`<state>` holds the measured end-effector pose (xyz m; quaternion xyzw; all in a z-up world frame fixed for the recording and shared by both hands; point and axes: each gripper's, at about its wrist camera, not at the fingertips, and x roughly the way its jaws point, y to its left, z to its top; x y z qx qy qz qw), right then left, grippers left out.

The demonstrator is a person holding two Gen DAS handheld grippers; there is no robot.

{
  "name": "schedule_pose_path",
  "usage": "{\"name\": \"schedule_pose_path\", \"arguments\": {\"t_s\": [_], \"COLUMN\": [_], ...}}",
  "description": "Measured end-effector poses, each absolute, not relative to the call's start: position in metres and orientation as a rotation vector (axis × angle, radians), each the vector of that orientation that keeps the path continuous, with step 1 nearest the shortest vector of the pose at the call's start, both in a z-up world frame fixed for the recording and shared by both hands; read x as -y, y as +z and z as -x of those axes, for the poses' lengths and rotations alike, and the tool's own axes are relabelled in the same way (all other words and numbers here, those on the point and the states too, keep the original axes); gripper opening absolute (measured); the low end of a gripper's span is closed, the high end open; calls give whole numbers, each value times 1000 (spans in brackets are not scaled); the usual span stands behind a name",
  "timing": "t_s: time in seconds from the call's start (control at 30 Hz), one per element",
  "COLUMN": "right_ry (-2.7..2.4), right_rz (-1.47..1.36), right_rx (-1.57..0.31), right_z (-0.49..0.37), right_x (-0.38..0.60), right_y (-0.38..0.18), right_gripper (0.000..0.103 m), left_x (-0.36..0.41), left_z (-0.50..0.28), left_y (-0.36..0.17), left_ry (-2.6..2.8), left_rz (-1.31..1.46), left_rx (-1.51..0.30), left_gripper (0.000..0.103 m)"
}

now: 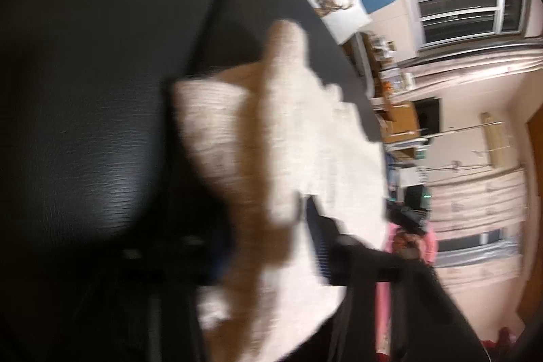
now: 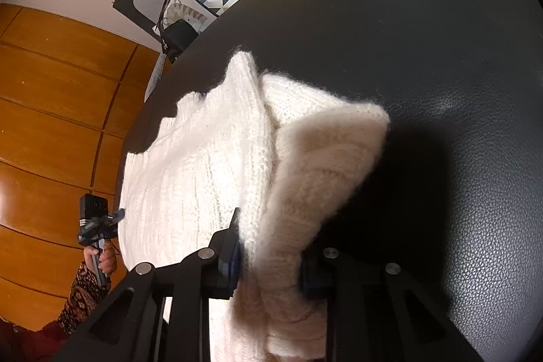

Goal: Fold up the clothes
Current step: 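Grasp the sweater edge with the right gripper beside the left gripper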

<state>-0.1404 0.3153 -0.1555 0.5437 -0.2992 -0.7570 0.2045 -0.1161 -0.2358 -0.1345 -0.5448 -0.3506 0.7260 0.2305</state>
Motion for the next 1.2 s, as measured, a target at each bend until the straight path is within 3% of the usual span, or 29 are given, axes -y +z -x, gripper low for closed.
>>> {"name": "schedule_pose_path", "arguments": {"t_s": [0.3,0.6,0.77,1.2], "right_ry": [-2131,-2138,-2201,-2329], "right_rz": [-1507,-1462,-1435,-1375], "right_rx": [843,863,775,664], "right_z": [140,139,136,126], "right_x": [-313,-310,-304,-292], "right_y": [-154,-156,-151,-136], "right_gripper": [23,24,25,17], "left_x": [241,237,228,210], "left_z": [105,106,103,86], "left_y": [-141,-139,-133,-116], "left_ry": [2047,2068,2130,2351], "left_rz": [1386,1367,1361,1289], "left_rx": [1023,1010,956,806], "left_gripper": [20,24,24,20]}}
